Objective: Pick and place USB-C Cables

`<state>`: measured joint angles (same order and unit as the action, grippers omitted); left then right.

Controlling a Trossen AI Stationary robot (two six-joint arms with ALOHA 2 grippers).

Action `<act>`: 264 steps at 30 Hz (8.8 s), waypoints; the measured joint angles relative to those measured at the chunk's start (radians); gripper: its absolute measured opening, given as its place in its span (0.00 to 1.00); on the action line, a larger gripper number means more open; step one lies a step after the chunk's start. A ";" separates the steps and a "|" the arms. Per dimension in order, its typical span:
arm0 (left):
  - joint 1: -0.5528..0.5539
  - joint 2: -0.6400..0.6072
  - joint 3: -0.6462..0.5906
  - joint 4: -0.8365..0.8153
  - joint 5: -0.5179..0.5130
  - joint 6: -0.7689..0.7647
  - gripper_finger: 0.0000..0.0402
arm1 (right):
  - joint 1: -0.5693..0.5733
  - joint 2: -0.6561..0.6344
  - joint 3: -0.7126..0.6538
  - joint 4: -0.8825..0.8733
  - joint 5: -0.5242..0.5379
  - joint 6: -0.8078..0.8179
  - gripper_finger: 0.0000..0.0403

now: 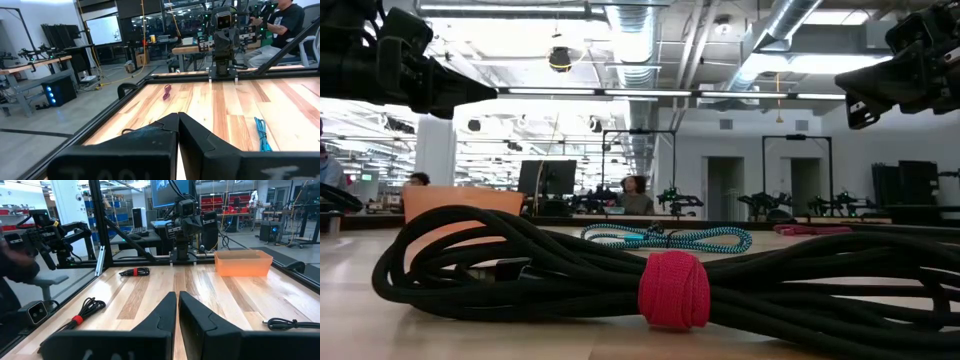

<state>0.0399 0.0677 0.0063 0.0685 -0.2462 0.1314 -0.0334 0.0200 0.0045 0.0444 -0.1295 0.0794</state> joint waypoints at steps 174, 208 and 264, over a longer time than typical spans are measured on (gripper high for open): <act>-0.042 0.650 0.491 -0.060 -0.388 0.094 0.38 | -0.676 1.752 0.994 -0.840 0.238 -0.365 0.04; -0.042 0.643 0.491 -0.132 -0.400 0.034 0.38 | -0.324 1.755 1.109 -0.281 0.118 -0.063 0.01; -0.044 0.165 0.490 -0.356 -0.430 -0.066 0.38 | -0.166 2.670 2.181 0.493 0.314 0.070 0.01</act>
<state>-0.0040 0.2325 0.4961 -0.2874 -0.6766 0.0654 -0.1997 2.6904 2.1857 0.5376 0.1841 0.1490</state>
